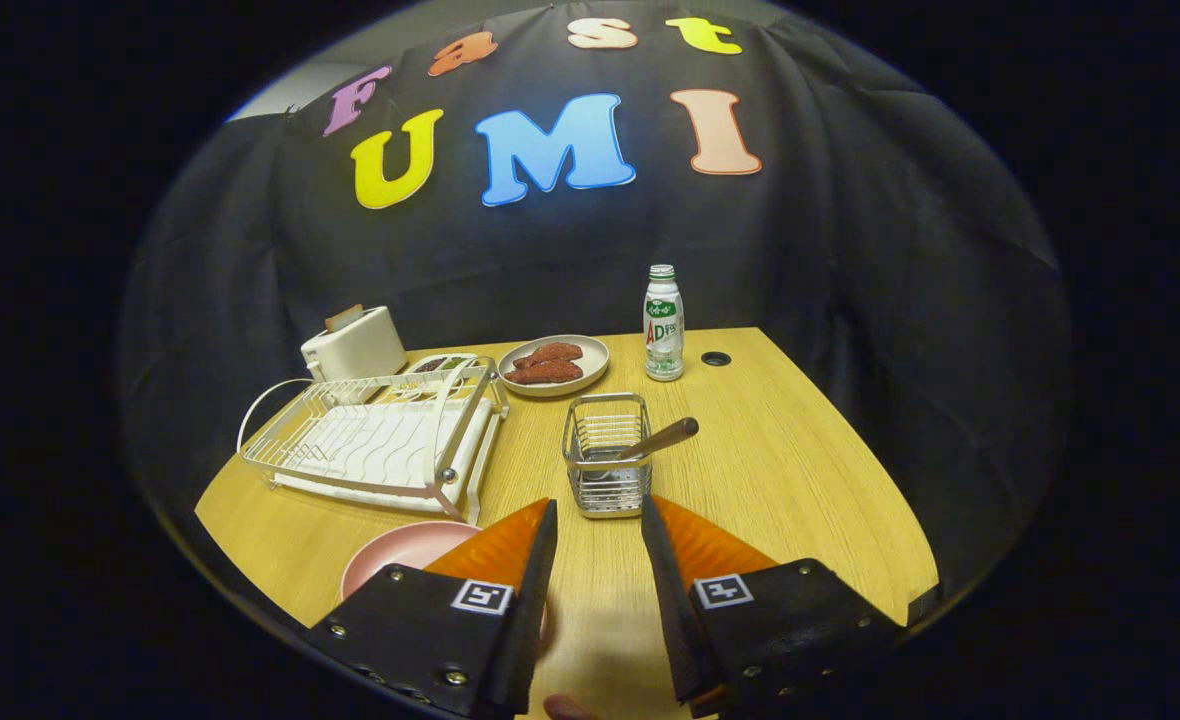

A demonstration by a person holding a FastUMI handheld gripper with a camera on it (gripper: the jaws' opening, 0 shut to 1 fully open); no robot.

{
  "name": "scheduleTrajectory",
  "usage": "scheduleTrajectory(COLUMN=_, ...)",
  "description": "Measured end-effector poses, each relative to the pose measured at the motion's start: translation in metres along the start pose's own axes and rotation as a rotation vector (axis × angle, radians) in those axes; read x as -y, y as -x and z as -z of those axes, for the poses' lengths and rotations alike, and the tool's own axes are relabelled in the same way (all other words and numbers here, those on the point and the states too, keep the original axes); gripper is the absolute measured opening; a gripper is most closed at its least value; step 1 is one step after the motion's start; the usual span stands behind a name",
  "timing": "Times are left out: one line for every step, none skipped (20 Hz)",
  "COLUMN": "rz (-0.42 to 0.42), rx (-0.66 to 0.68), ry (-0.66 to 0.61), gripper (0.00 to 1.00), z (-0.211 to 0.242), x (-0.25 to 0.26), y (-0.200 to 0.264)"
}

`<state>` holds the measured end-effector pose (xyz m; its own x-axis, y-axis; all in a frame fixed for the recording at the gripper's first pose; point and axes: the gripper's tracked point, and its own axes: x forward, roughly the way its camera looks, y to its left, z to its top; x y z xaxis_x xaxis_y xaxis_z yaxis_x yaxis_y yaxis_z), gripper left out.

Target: Take the plate from the dish rack, then take the spoon from the basket and place it into the plate.

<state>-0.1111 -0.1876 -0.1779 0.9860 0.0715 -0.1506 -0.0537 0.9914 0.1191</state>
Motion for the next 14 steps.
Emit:
scheduleTrajectory(rz=0.003, rx=0.04, ry=0.001, gripper=0.52, z=-0.011, x=0.004, y=0.003)
scheduleTrajectory(rz=0.035, rx=0.085, ry=0.007, gripper=0.52, z=-0.023, x=0.017, y=0.008)
scheduleTrajectory(rz=0.072, rx=0.134, ry=0.025, gripper=0.52, z=-0.033, x=0.03, y=0.013)
scheduleTrajectory(rz=0.095, rx=0.19, ry=0.051, gripper=0.52, z=-0.044, x=0.039, y=0.017)
scheduleTrajectory(rz=0.092, rx=0.254, ry=0.08, gripper=0.52, z=-0.057, x=0.043, y=0.02)
scheduleTrajectory(rz=0.074, rx=0.302, ry=0.109, gripper=0.52, z=-0.064, x=0.044, y=0.022)
scheduleTrajectory(rz=0.06, rx=0.322, ry=0.13, gripper=0.52, z=-0.066, x=0.046, y=0.022)
scheduleTrajectory(rz=0.046, rx=0.331, ry=0.143, gripper=0.52, z=-0.065, x=0.049, y=0.018)
scheduleTrajectory(rz=0.035, rx=0.346, ry=0.15, gripper=0.52, z=-0.067, x=0.051, y=0.015)
scheduleTrajectory(rz=0.023, rx=0.362, ry=0.152, gripper=0.52, z=-0.07, x=0.052, y=0.011)
scheduleTrajectory(rz=0.01, rx=0.369, ry=0.146, gripper=0.52, z=-0.07, x=0.053, y=0.004)
scheduleTrajectory(rz=-0.003, rx=0.372, ry=0.137, gripper=0.52, z=-0.068, x=0.055, y=-0.004)
scheduleTrajectory(rz=-0.014, rx=0.375, ry=0.127, gripper=0.52, z=-0.065, x=0.056, y=-0.012)
scheduleTrajectory(rz=-0.021, rx=0.375, ry=0.116, gripper=0.52, z=-0.062, x=0.06, y=-0.023)
